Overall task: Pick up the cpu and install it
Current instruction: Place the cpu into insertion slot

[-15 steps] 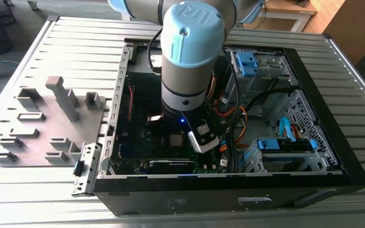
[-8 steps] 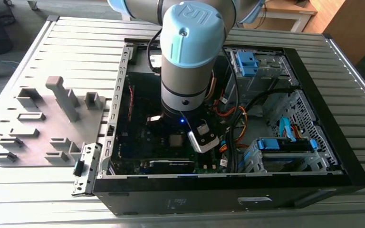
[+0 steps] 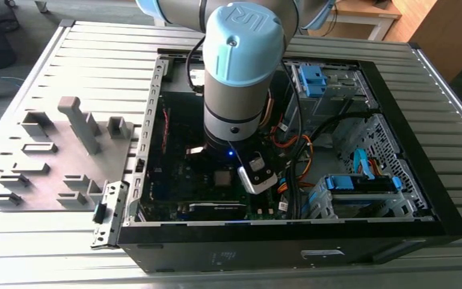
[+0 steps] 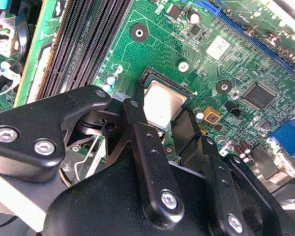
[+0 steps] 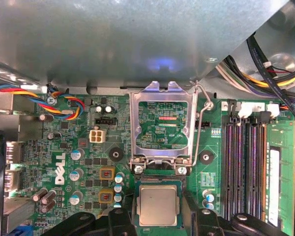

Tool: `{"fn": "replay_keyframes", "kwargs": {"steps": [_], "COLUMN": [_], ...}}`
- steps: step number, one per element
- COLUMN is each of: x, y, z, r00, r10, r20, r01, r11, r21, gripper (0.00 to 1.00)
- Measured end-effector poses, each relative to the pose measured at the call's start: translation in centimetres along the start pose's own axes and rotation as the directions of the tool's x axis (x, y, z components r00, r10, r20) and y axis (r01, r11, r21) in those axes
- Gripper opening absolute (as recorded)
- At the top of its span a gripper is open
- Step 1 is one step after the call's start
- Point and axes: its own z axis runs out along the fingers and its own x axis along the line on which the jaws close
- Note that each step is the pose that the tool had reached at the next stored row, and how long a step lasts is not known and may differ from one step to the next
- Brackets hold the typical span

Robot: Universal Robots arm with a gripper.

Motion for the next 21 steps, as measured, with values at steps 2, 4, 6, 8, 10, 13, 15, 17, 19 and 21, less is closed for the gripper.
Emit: {"fn": "replay_keyframes", "kwargs": {"steps": [2,4,6,8,10,13,15,17,19,21], "x": [-0.02,-0.03,-0.04,-0.07,-0.07,-0.07,-0.07,-0.07,-0.08,-0.07], "y": [0.00,0.00,0.00,0.00,0.00,0.00,-0.01,-0.01,-0.01,-0.02], "z": [0.00,0.01,0.01,0.02,0.01,0.03,0.06,0.07,0.08,0.09], "r00": [1.0000,1.0000,1.0000,1.0000,1.0000,1.0000,1.0000,1.0000,1.0000,1.0000], "r10": [0.000,0.000,0.000,0.000,0.000,0.000,0.000,0.000,0.000,0.000], "r20": [0.0000,0.0001,0.0001,0.0002,0.0001,0.0000,-0.0001,-0.0001,0.0000,0.0001], "r01": [0.000,0.000,0.000,0.000,0.000,0.000,0.000,0.000,0.000,0.000], "r11": [1.0000,1.0000,1.0000,1.0000,1.0000,1.0000,1.0000,1.0000,1.0000,1.0000], "r21": [0.0001,0.0000,-0.0001,-0.0002,0.0000,0.0004,0.0005,0.0004,0.0007,0.0017], "gripper": [0.47,0.47,0.47,0.47,0.47,0.47,0.47,0.47,0.47,0.47]}}
